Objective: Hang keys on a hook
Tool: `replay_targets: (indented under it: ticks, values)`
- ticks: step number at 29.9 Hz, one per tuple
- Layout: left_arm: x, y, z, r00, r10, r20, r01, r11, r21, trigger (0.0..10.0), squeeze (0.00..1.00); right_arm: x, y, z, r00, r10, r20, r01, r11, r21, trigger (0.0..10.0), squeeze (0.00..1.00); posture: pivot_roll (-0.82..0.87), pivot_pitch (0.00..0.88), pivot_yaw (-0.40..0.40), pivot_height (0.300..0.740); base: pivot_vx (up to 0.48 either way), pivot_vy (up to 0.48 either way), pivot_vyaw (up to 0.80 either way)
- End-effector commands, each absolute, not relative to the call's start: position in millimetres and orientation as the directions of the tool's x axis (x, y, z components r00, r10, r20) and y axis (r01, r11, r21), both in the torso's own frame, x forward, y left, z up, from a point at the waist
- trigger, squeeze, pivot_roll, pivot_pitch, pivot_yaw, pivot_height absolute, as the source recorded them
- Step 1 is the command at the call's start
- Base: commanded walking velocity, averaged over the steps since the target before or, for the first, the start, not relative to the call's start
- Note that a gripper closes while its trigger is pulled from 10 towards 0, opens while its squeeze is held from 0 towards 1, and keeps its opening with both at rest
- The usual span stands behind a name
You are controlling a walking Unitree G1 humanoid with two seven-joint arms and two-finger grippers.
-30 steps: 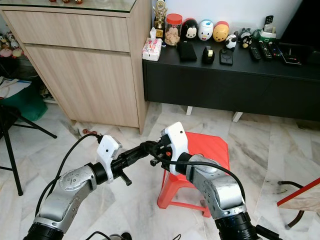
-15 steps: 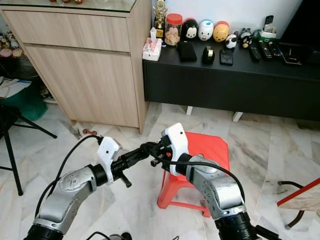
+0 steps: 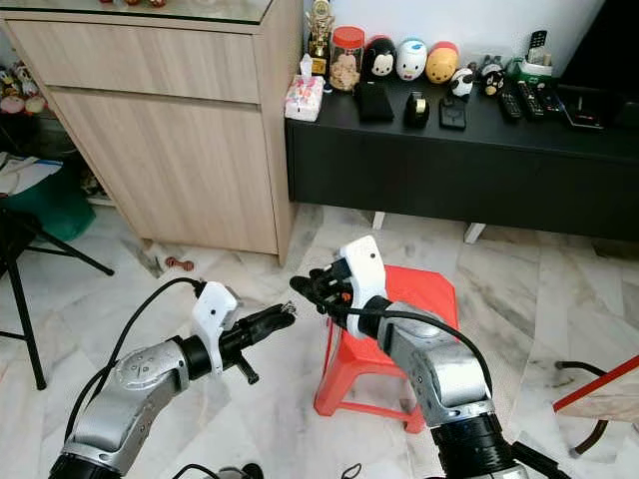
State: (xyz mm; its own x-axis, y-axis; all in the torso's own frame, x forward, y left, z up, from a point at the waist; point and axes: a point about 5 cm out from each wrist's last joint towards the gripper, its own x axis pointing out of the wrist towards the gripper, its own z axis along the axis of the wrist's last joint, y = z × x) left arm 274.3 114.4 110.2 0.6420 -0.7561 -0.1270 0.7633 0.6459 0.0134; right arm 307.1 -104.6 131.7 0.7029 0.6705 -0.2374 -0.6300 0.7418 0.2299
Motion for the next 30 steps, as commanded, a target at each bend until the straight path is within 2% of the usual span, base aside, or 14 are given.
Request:
replay_targets:
  ticks: [1, 4, 6, 8, 12, 13, 14, 15, 16, 18, 25, 26, 29, 30]
  values:
    - [272, 116, 108, 0.64, -0.754, -0.145, 0.764, 0.644, 0.022, 0.0, 0.0, 314, -115, 133, 0.761, 0.607, -0.229, -0.567, 0.794, 0.22, 10.0, 0.0, 0.15, 0.164, -0.057, 0.74, 0.0, 0.0, 0.0]
    - [272, 118, 105, 0.651, -0.743, -0.154, 0.755, 0.655, 0.03, 0.0, 0.0, 318, -120, 132, 0.791, 0.567, -0.229, -0.528, 0.823, 0.21, 10.0, 0.0, 0.15, 0.164, -0.057, 0.74, 0.0, 0.0, 0.0]
    - [279, 129, 96, 0.72, -0.669, -0.188, 0.688, 0.723, 0.061, 10.0, 0.0, 320, -130, 113, 0.819, 0.5, -0.283, -0.448, 0.864, 0.23, 10.0, 0.0, 0.15, 0.162, -0.057, 0.74, 0.0, 0.0, 0.0]
    - [283, 143, 81, 0.771, -0.586, -0.249, 0.621, 0.779, 0.087, 10.0, 0.0, 317, -141, 85, 0.822, 0.427, -0.377, -0.369, 0.903, 0.219, 10.0, 0.0, 0.15, 0.162, -0.056, 0.74, 0.0, 0.0, 0.0]
    - [281, 154, 65, 0.786, -0.524, -0.33, 0.577, 0.812, 0.085, 10.0, 0.0, 311, -150, 63, 0.812, 0.37, -0.45, -0.312, 0.929, 0.2, 10.0, 0.0, 0.15, 0.161, -0.054, 0.74, 0.0, 0.0, 0.0]
    - [272, 172, 34, 0.77, -0.418, -0.481, 0.539, 0.83, 0.142, 10.0, 0.0, 299, -159, 35, 0.781, 0.315, -0.54, -0.269, 0.949, 0.164, 10.0, 0.0, 0.15, 0.159, -0.053, 0.74, 0.0, 0.0, 0.0]
    - [272, 172, 34, 0.77, -0.418, -0.481, 0.539, 0.83, 0.142, 10.0, 0.0, 299, -159, 35, 0.781, 0.315, -0.54, -0.269, 0.949, 0.164, 10.0, 0.0, 0.15, 0.159, -0.053, 0.74, 0.0, 0.0, 0.0]
    - [266, 181, 20, 0.752, -0.355, -0.556, 0.531, 0.825, 0.191, 10.0, 0.0, 293, -163, 23, 0.763, 0.287, -0.579, -0.256, 0.957, 0.137, 10.0, 0.0, 0.16, 0.161, -0.052, 0.74, 0.0, 0.0, 0.0]
    - [249, 199, -8, 0.69, -0.23, -0.687, 0.547, 0.786, 0.287, 10.0, 0.0, 281, -170, 3, 0.733, 0.248, -0.633, -0.228, 0.967, 0.115, 10.0, 0.0, 0.16, 0.161, -0.052, 0.74, 0.0, 0.0, 0.0]
    - [225, 215, -35, 0.604, -0.119, -0.788, 0.566, 0.76, 0.319, 10.0, 0.0, 269, -175, -13, 0.705, 0.215, -0.676, -0.202, 0.974, 0.1, 10.0, 0.0, 0.16, 0.16, -0.049, 0.74, 0.0, 0.0, 0.0]
    - [158, 236, -79, 0.401, 0.042, -0.915, 0.548, 0.79, 0.276, 10.0, 0.0, 237, -183, -46, 0.611, 0.148, -0.778, -0.188, 0.981, 0.039, 10.0, 0.0, 0.16, 0.157, -0.049, 0.74, 0.0, 0.0, 0.0]
    - [152, 237, -83, 0.388, 0.053, -0.92, 0.499, 0.828, 0.258, 10.0, 0.0, 232, -184, -50, 0.599, 0.138, -0.789, -0.194, 0.981, 0.024, 10.0, 0.0, 0.16, 0.159, -0.05, 0.74, 0.0, 0.0, 0.0]
    - [132, 241, -92, 0.347, 0.084, -0.934, 0.187, 0.97, 0.157, 10.0, 0.0, 216, -185, -64, 0.548, 0.12, -0.828, -0.204, 0.979, 0.007, 10.0, 0.0, 0.16, 0.159, -0.05, 0.74, 0.0, 0.0, 0.0]
    - [132, 241, -92, 0.347, 0.084, -0.934, 0.187, 0.97, 0.157, 10.0, 0.0, 216, -185, -64, 0.548, 0.12, -0.828, -0.204, 0.979, 0.007, 10.0, 0.0, 0.16, 0.159, -0.05, 0.74, 0.0, 0.0, 0.0]
